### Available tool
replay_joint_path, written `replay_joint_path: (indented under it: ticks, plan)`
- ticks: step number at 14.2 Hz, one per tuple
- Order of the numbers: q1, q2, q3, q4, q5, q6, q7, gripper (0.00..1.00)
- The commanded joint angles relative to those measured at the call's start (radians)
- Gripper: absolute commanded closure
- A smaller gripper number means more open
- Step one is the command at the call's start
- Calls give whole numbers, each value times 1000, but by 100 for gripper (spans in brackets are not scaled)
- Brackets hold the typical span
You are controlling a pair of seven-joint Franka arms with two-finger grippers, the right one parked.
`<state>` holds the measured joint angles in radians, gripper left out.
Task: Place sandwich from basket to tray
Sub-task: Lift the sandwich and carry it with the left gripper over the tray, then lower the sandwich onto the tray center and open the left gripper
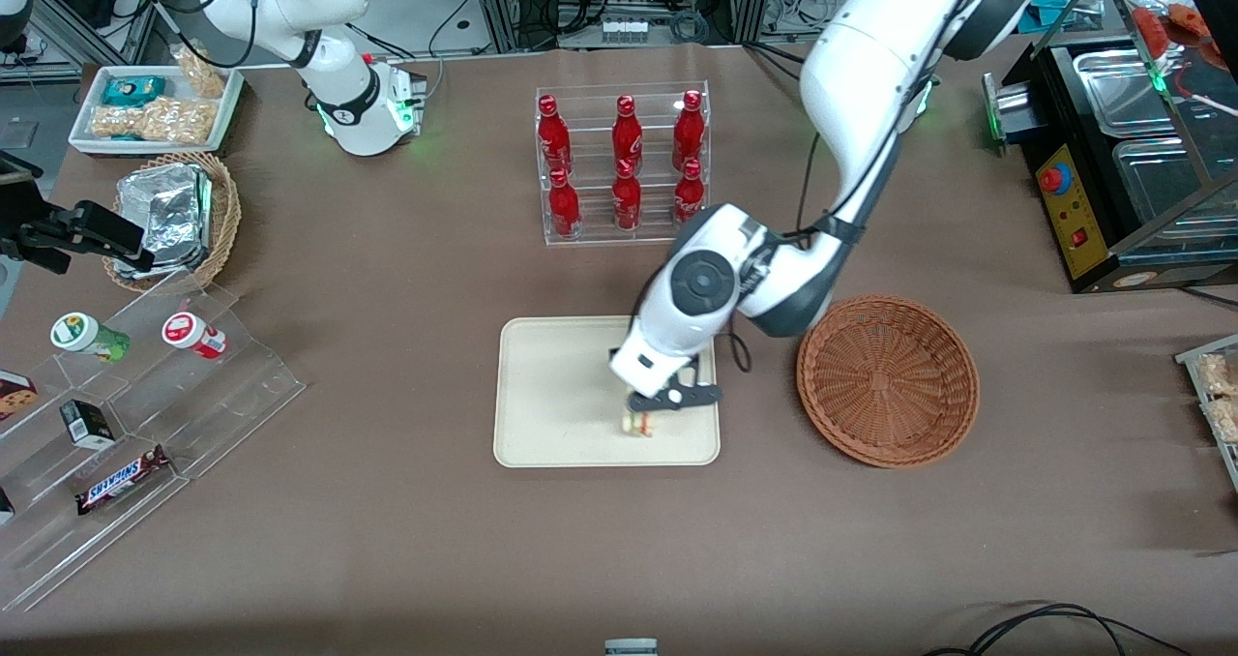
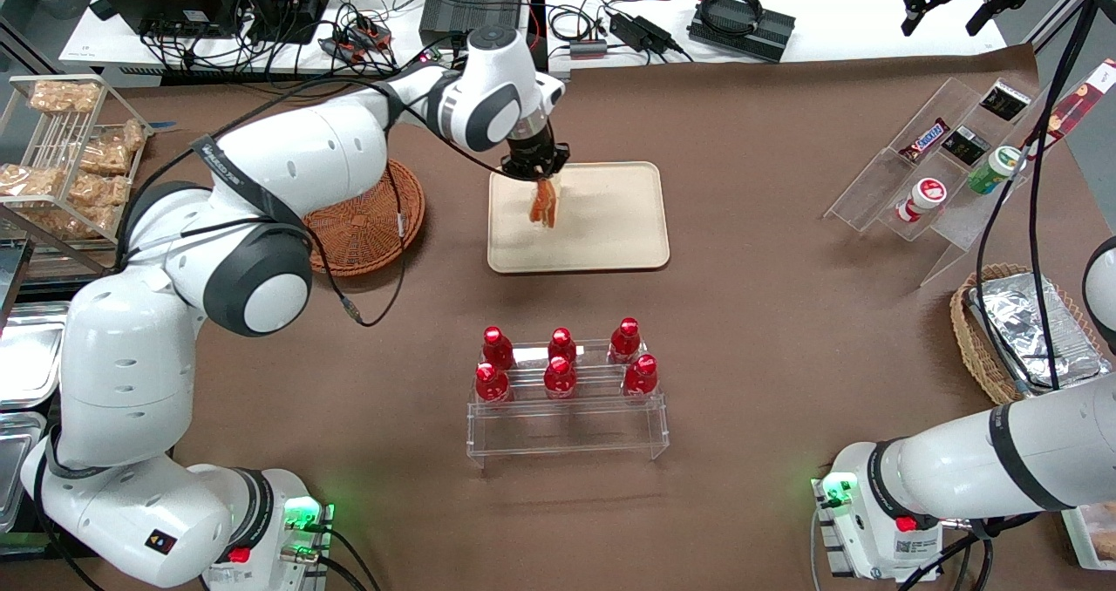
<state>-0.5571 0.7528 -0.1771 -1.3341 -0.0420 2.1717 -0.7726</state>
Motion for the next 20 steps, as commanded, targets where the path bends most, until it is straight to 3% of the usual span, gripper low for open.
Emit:
replay_joint_path:
  ticks: [1, 5, 8, 10, 11, 12, 13, 16, 19, 20]
  plan:
    - [-33, 69, 14, 87, 14, 4, -53, 96]
    - [-53, 129, 14, 127, 13, 69, -195, 96]
    - [-66, 157, 14, 127, 13, 117, -203, 95]
    - [-66, 163, 14, 127, 14, 119, -195, 89]
    - [-66, 161, 13, 127, 13, 119, -203, 69]
    - [-66, 160, 11, 127, 8, 119, -211, 12]
    - [-67, 155, 11, 124, 10, 120, -221, 0]
    - [-61, 91, 13, 112, 17, 94, -224, 0]
    - [-55, -48, 30, 76, 25, -92, -209, 0]
    - [-53, -102, 45, 67, 60, -163, -182, 0]
